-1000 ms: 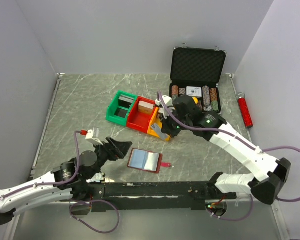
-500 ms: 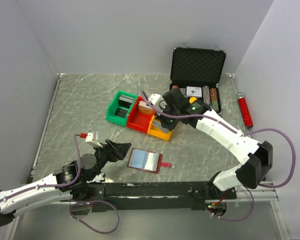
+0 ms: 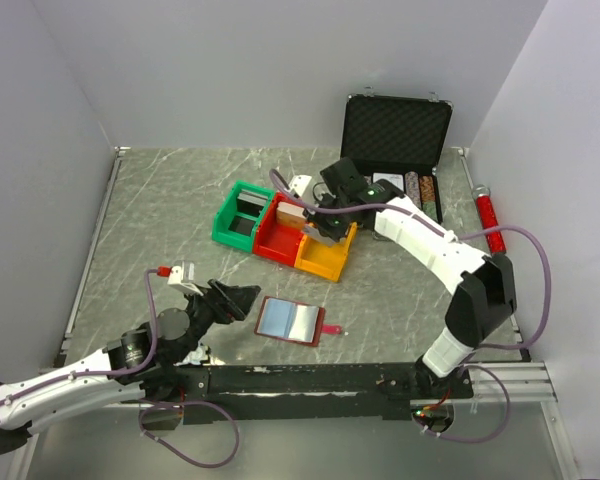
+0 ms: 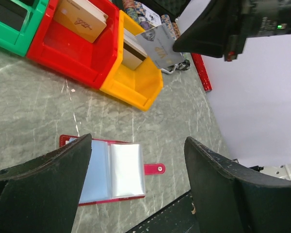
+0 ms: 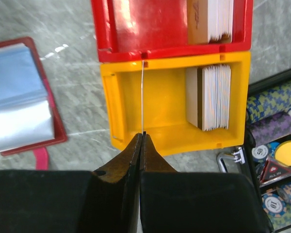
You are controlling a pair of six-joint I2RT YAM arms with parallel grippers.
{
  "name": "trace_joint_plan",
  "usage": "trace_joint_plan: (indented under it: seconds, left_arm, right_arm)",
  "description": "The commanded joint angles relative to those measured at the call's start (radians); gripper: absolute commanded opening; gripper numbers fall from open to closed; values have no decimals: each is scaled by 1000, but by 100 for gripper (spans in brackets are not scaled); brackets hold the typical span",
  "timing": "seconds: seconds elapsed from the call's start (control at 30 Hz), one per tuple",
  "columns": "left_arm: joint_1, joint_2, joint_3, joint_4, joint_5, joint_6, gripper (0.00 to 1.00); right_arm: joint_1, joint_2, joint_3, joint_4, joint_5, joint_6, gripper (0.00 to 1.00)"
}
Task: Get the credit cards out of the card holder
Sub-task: Place the credit card in the storage box.
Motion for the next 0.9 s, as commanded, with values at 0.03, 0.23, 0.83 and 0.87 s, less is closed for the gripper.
trace_joint_plan:
  seconds: [0.03, 0.23, 0.83, 0.87]
  left_arm:
    - [-3, -6, 6, 2, 13, -3, 82]
    - [-1, 36, -25, 58, 50, -14, 82]
    - [-1, 82, -74, 143, 120, -59, 81]
    - [-1, 86, -74, 145, 119, -57, 81]
  right_arm:
    - [-46, 22, 43, -1, -23, -58, 0]
    - [-48, 59, 49, -24, -4, -73, 0]
    - [-64, 152, 10, 20, 110, -110, 0]
    - [-64, 162, 3, 28, 124, -112, 0]
